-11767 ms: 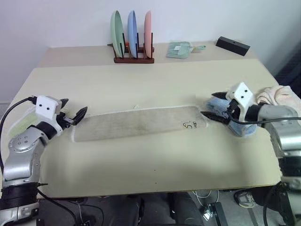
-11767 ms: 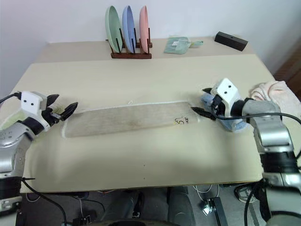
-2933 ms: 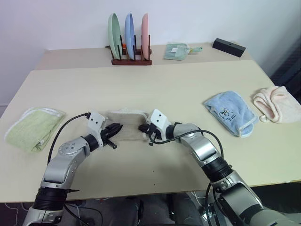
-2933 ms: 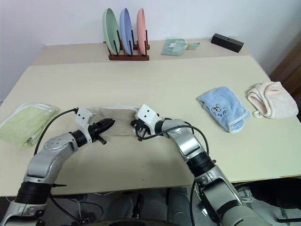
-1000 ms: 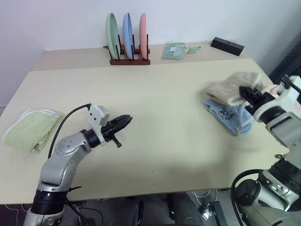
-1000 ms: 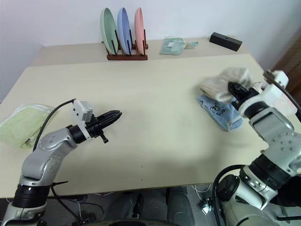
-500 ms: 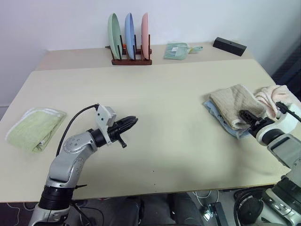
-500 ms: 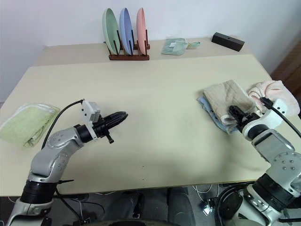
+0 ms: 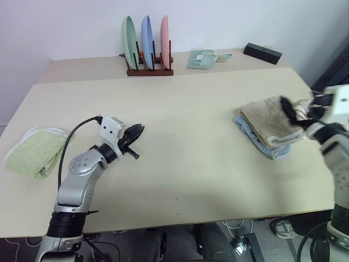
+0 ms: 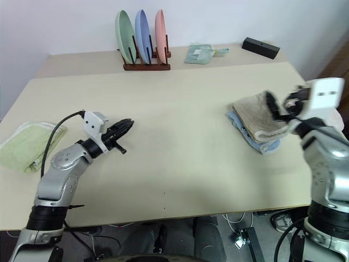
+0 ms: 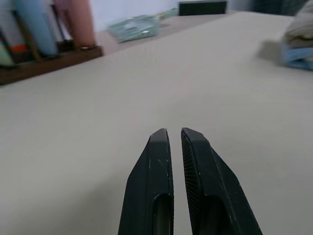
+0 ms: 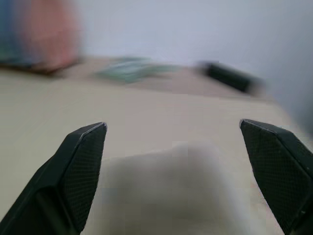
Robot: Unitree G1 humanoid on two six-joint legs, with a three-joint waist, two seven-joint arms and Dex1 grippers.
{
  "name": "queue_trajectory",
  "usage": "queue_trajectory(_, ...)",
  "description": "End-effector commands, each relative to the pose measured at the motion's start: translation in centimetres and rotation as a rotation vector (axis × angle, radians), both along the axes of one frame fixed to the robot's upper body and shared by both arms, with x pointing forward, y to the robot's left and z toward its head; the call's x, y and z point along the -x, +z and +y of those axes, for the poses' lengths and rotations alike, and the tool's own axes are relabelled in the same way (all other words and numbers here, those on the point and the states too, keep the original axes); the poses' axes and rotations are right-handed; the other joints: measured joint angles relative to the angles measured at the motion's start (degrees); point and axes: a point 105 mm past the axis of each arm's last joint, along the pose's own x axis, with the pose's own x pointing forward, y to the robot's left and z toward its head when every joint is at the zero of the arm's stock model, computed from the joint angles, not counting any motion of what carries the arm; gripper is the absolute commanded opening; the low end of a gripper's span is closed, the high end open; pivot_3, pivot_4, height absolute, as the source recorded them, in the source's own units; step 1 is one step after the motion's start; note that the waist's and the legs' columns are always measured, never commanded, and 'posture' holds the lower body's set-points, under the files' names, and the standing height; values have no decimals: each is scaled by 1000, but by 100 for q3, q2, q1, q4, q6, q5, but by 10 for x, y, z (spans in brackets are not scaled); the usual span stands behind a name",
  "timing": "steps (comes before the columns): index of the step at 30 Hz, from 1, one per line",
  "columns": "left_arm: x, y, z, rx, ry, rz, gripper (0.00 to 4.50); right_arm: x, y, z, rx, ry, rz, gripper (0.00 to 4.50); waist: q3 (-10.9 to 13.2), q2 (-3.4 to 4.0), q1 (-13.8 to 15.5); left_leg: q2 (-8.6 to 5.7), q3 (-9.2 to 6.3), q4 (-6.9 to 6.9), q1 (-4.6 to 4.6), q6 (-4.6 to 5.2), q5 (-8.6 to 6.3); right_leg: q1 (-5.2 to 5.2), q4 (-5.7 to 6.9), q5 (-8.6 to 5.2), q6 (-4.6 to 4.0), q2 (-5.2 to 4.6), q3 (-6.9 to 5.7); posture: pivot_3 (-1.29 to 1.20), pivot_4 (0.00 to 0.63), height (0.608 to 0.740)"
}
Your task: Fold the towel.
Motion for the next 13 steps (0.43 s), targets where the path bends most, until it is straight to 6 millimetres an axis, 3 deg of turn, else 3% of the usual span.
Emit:
queue_trajectory(1, 5, 10, 15, -23, 40, -51, 389, 6, 3, 34, 106, 193, -25, 4440, 0, -2, 27, -1, 0, 2, -2, 0, 0, 0, -2, 0, 0, -1, -1, 0, 150, 721)
queue_trajectory(3, 10, 5, 29, -48, 84, -45, 389, 0, -21, 58, 157, 302, 48, 4440, 0, -5, 35, -5, -5, 3, -5, 1, -1, 2, -7, 0, 0, -5, -6, 0, 150, 721)
queue_trajectory(5, 18, 3, 38, -56, 115, -40, 389, -5, -36, 69, 164, 356, 93, 4440, -1, -8, 20, -5, -5, 2, -3, 2, -1, 3, -9, 0, 0, -5, -6, 0, 150, 721)
queue_trajectory(13, 35, -4, 40, -56, 142, -19, 389, -13, -52, 72, 170, 400, 123, 4440, 0, -10, 87, -5, -8, 2, -4, 1, -1, 3, -9, 0, 0, -6, -7, 0, 150, 721)
